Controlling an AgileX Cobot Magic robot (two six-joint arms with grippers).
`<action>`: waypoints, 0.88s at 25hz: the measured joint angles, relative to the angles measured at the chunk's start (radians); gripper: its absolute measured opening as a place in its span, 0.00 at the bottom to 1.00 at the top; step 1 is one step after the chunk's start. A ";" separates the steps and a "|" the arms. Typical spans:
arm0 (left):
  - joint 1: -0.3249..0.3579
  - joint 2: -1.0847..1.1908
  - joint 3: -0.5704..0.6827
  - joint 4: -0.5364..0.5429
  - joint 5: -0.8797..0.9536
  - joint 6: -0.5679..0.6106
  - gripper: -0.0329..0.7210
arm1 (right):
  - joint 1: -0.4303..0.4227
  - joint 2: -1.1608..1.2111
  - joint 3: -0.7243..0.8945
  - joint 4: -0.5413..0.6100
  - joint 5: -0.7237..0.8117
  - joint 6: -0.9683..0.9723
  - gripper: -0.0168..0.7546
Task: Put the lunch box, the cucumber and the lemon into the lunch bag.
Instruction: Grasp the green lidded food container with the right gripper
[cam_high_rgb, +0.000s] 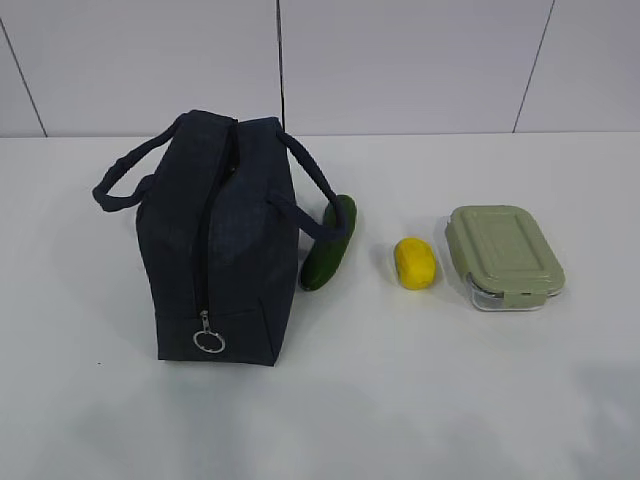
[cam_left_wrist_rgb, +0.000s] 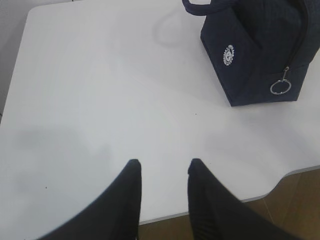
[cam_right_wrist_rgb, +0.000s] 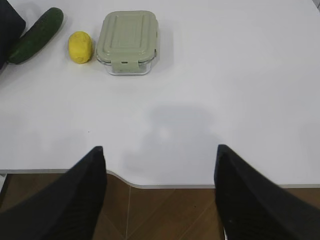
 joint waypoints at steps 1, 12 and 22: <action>0.000 0.000 0.000 0.000 0.000 0.000 0.34 | 0.000 0.000 0.000 0.000 0.000 0.000 0.69; 0.000 0.000 0.000 0.000 0.000 0.000 0.34 | 0.000 0.000 0.000 0.000 0.000 0.000 0.69; 0.000 0.000 0.000 0.007 0.000 0.000 0.34 | 0.000 0.000 0.000 0.002 0.000 0.000 0.69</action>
